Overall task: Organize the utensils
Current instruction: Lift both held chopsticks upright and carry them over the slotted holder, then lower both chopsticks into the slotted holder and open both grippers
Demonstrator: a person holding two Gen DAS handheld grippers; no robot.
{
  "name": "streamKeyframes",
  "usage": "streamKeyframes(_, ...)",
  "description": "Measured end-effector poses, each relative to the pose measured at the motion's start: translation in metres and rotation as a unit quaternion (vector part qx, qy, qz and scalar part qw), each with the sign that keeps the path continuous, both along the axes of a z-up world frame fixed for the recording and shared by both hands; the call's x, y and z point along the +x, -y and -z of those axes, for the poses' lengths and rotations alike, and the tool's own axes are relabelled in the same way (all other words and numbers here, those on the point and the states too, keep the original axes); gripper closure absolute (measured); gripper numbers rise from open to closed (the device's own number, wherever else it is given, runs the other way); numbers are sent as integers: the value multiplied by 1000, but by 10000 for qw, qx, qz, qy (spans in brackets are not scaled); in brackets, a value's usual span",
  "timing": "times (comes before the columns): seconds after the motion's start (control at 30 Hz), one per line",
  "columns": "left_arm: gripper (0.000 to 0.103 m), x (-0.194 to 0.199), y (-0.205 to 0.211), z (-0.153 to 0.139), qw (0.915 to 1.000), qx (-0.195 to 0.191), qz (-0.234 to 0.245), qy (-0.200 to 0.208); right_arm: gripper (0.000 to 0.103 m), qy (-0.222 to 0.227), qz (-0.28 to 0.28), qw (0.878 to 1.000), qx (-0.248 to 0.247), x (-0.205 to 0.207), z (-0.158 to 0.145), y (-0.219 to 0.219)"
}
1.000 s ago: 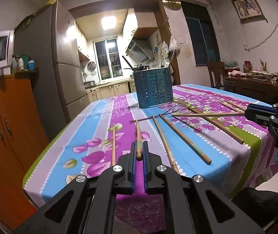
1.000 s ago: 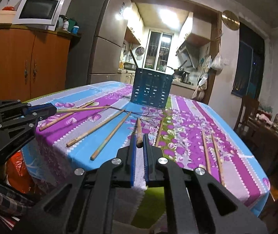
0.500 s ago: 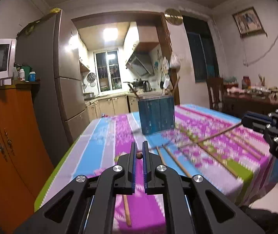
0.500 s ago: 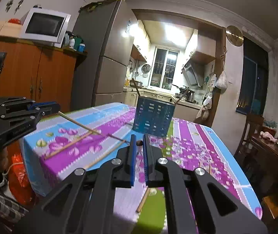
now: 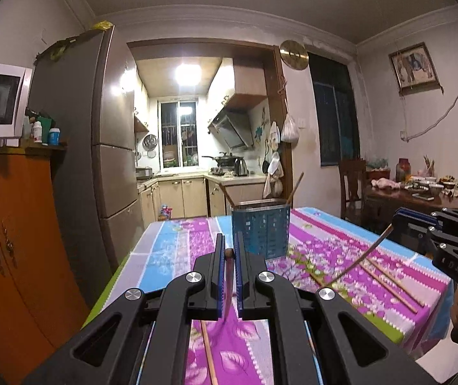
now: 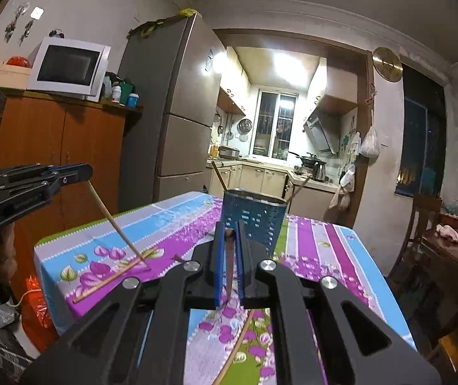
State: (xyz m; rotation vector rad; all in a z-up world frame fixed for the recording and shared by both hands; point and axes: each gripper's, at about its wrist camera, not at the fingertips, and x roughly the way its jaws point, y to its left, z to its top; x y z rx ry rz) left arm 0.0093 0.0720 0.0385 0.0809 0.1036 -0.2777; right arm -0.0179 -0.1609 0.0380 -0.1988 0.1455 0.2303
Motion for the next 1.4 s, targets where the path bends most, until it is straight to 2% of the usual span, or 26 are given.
streamKeyframes(0.23, 96, 24, -1, -22, 9998, -129, 169, 27, 98, -142, -221, 9992, 290, 31, -23, 11)
streamKeyframes(0.47, 96, 35, 8, -39, 9992, -186, 345, 124, 98, -99, -277, 9985, 458, 43, -43, 21)
streamKeyframes(0.8, 96, 58, 14, -60, 9970, -404, 667, -31, 98, -44, -304, 9986, 436, 52, -53, 24)
streamKeyframes(1.03, 96, 83, 18, -63, 9944, -605, 835, -214, 98, -222, -350, 9978, 517, 68, -55, 31)
streamKeyframes(1.23, 96, 122, 34, -95, 9922, -791, 963, 96, 98, -73, -417, 9961, 777, 100, -90, 41)
streamKeyframes(1.4, 96, 175, 59, -132, 9914, -931, 759, 520, 98, 293, -291, 9943, 980, 140, -125, 48)
